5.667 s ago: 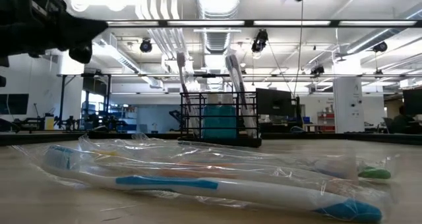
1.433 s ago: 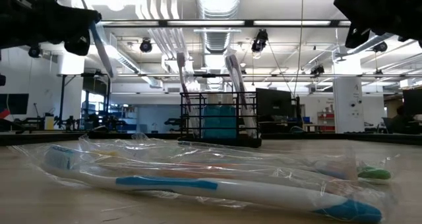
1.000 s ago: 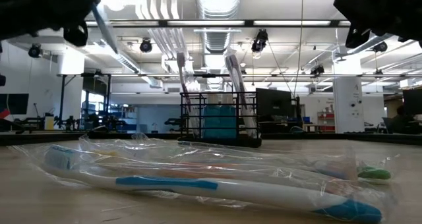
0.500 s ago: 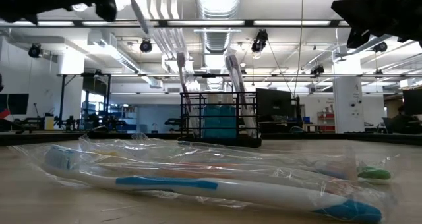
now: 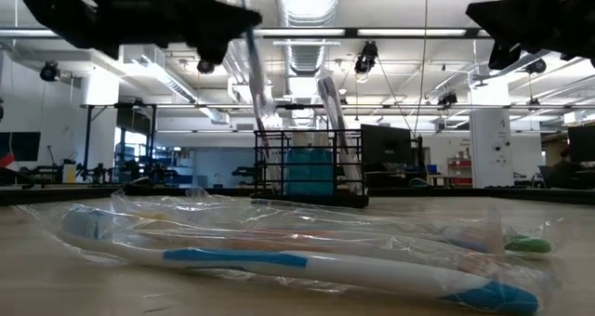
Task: Pick & Place toothbrushing station
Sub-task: Put the top blue toothbrush into the black organizer
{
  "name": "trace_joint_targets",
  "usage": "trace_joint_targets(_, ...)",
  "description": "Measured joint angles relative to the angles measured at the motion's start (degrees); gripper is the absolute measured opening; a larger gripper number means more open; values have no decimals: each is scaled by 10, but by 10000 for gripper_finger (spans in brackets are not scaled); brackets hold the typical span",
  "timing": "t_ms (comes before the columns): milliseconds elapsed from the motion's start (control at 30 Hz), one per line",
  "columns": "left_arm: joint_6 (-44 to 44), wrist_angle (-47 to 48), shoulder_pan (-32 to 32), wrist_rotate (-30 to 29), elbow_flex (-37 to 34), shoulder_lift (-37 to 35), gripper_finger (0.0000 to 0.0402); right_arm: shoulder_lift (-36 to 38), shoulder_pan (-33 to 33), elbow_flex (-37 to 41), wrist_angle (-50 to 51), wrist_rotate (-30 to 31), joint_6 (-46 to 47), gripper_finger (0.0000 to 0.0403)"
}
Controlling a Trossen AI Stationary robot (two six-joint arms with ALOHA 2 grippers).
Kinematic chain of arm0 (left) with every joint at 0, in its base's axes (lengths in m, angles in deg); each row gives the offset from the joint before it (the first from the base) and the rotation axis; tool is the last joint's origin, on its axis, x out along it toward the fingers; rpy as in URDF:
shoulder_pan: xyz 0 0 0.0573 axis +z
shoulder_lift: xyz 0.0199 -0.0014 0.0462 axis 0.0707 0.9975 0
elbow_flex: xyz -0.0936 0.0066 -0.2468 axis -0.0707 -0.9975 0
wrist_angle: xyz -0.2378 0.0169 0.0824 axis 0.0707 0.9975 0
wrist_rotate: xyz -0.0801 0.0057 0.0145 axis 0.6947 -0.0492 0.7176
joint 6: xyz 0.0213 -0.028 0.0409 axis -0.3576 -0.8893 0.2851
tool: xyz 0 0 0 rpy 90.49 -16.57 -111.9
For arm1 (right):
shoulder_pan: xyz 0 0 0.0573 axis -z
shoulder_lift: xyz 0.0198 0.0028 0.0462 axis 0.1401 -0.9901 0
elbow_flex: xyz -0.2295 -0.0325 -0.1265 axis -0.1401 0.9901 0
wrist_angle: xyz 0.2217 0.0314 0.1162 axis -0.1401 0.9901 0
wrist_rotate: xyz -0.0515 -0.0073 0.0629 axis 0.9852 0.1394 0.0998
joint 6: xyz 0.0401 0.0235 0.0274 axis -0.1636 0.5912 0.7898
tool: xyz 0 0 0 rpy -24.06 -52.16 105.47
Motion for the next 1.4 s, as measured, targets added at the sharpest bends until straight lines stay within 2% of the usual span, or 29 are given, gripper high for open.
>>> trace_joint_targets(233, 29, 0, 0, -18, 41, 65, 24, -7, 0, 0, 7, 0, 1, 8)
trace_joint_targets(567, 44, 11, 0, -73, 43, 80, 24, -9, 0, 0, 14, 0, 10, 8)
trace_joint_targets(800, 48, 23, 1, -81, 43, 92, 24, -9, 0, 0, 14, 0, 9, 9)
trace_joint_targets(1400, 48, -9, 8, -96, 42, 196, 24, -8, 0, 0, 14, 0, 9, 8)
